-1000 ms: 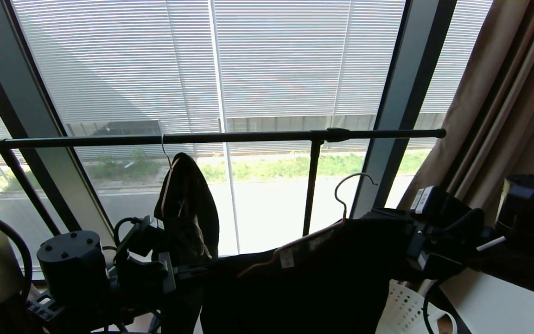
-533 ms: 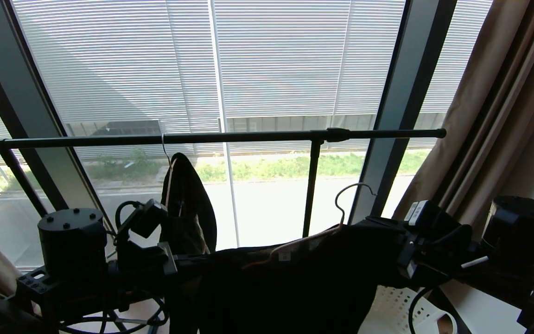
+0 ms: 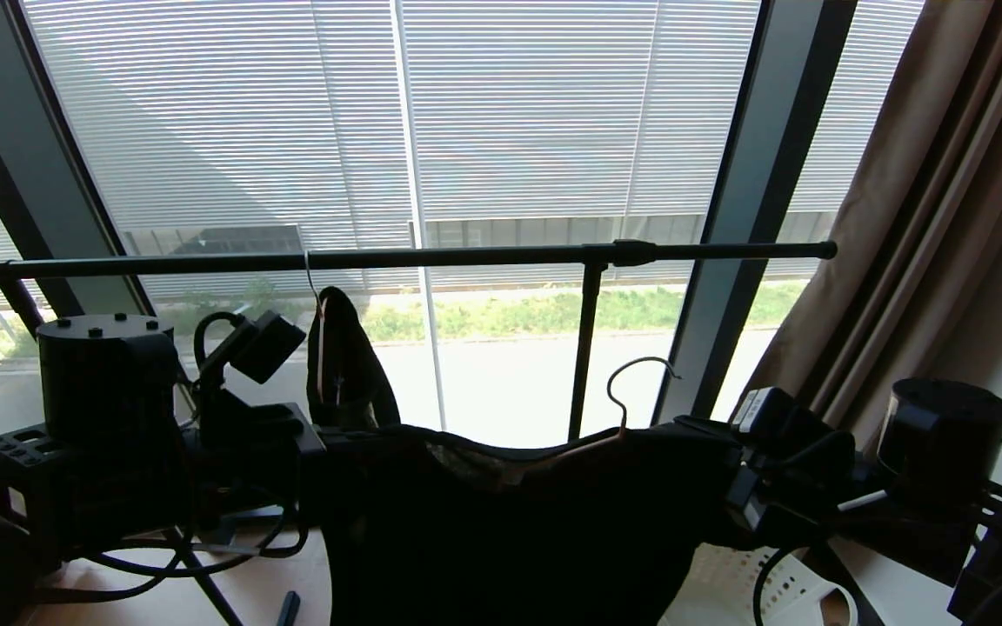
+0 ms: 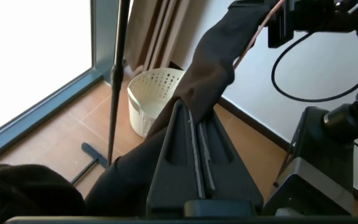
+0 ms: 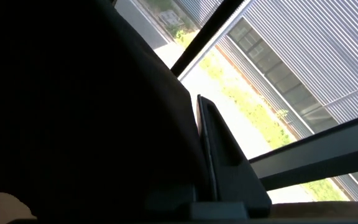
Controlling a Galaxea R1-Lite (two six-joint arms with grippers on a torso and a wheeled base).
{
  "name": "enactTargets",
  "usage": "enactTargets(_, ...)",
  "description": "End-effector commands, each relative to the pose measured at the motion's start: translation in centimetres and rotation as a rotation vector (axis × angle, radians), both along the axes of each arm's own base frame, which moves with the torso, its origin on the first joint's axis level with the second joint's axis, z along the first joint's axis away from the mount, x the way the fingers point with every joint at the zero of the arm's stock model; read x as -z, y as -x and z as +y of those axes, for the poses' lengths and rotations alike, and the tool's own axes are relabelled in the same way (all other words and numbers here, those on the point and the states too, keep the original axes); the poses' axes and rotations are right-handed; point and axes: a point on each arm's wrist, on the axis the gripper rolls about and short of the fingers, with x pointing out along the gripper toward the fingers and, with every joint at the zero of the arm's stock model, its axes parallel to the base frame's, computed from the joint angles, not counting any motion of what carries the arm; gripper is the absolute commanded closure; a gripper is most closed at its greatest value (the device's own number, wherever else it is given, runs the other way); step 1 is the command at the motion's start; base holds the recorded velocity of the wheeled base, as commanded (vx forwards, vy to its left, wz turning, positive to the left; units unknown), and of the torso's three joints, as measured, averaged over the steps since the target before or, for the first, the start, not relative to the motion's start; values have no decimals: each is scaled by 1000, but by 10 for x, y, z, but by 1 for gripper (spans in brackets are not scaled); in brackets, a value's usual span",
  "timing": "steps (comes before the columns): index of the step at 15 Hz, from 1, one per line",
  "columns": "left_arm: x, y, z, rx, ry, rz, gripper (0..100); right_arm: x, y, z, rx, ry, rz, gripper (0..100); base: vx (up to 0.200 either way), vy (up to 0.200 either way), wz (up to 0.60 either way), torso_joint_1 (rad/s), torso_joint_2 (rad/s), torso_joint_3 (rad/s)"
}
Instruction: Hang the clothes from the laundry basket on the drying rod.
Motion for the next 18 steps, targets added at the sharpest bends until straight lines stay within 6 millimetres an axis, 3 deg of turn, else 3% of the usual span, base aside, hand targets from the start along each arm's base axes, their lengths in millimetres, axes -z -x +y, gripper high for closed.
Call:
enactTargets(1,-15,-1,-2,-14,-21,-48,100,1,1,4,-18,1,4,100,0,0,0,0,0,0)
enactTargets(6,-33,2,-23,-1,-84,-47,100,1,2,9,5,0,5,100,0,0,0,0,0,0)
enactTargets(9,-45,5,-37,25,-96,-63,100,-7,9,24,60,-128,10,100,0,0,0,0,0,0)
enactTargets(18,-60,11,-56,64,-105,-84,100,15,14,52,42,-77,63,100,0,0,0,0,0,0)
